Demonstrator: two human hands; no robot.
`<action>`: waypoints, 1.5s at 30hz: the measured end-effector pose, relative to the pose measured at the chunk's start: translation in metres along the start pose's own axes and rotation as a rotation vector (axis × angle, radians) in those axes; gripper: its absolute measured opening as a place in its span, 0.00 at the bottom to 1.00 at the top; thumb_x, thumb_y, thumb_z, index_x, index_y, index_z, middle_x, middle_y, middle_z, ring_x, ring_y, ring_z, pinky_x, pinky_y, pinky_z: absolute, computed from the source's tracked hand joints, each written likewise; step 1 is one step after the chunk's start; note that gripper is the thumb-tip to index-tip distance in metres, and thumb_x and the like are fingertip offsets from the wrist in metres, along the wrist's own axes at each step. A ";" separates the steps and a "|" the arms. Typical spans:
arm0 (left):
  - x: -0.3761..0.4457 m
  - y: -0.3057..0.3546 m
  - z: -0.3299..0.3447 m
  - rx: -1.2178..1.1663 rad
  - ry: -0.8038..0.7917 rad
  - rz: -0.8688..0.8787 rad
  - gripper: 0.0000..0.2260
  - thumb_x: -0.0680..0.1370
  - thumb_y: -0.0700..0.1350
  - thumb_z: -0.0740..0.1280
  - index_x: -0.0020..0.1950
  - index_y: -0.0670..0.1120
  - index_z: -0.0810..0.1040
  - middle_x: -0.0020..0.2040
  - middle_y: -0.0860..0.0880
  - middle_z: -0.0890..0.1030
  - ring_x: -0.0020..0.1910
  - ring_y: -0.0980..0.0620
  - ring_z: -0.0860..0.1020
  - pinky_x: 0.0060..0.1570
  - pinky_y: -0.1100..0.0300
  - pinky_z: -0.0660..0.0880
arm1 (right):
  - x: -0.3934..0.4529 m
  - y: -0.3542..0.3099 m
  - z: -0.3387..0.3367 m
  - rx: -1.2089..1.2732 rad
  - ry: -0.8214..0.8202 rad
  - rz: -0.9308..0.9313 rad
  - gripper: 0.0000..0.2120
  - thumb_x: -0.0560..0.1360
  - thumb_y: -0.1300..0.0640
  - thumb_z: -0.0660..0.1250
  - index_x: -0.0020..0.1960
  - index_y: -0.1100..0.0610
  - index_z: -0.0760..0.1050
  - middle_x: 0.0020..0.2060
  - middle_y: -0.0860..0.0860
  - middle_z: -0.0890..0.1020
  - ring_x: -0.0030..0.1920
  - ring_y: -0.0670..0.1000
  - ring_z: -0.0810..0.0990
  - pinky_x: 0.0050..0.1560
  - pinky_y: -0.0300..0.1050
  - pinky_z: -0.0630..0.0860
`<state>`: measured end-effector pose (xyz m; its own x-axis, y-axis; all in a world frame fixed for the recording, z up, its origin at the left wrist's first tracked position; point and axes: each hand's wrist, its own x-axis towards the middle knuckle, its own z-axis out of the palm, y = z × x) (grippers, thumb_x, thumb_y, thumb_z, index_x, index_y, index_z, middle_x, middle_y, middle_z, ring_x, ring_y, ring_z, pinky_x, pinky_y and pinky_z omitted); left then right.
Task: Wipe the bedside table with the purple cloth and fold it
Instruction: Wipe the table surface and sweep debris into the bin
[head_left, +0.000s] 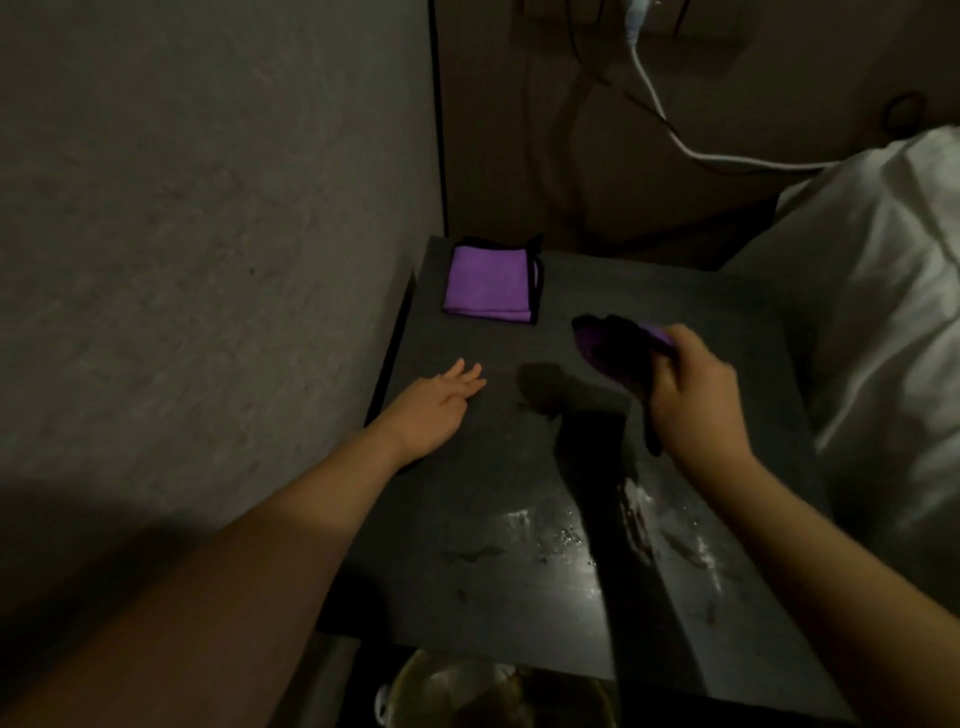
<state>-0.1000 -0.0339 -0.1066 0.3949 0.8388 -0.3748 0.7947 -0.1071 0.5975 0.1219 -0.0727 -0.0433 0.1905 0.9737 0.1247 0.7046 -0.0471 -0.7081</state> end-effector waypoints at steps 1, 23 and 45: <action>0.000 0.001 0.000 0.003 0.002 0.001 0.22 0.78 0.32 0.49 0.72 0.42 0.60 0.76 0.46 0.55 0.76 0.53 0.50 0.72 0.63 0.45 | 0.010 0.004 -0.001 -0.012 -0.013 0.000 0.08 0.77 0.64 0.57 0.54 0.59 0.73 0.39 0.58 0.79 0.36 0.56 0.78 0.37 0.52 0.76; 0.003 -0.003 0.003 -0.056 0.025 0.010 0.22 0.78 0.31 0.49 0.72 0.41 0.61 0.76 0.46 0.56 0.76 0.52 0.51 0.65 0.73 0.43 | -0.102 0.059 0.025 -0.106 -0.276 0.019 0.17 0.74 0.62 0.58 0.62 0.55 0.73 0.55 0.56 0.81 0.50 0.58 0.80 0.44 0.36 0.68; 0.005 -0.007 0.009 -0.053 0.064 0.045 0.23 0.77 0.30 0.50 0.71 0.41 0.62 0.76 0.46 0.57 0.76 0.52 0.51 0.73 0.62 0.43 | -0.008 0.089 0.002 0.185 0.010 0.241 0.09 0.78 0.64 0.56 0.52 0.62 0.74 0.43 0.55 0.77 0.44 0.49 0.74 0.34 0.28 0.67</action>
<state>-0.1000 -0.0339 -0.1188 0.3984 0.8662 -0.3016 0.7507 -0.1190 0.6498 0.1813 -0.0839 -0.1086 0.3448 0.9370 -0.0564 0.5021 -0.2348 -0.8323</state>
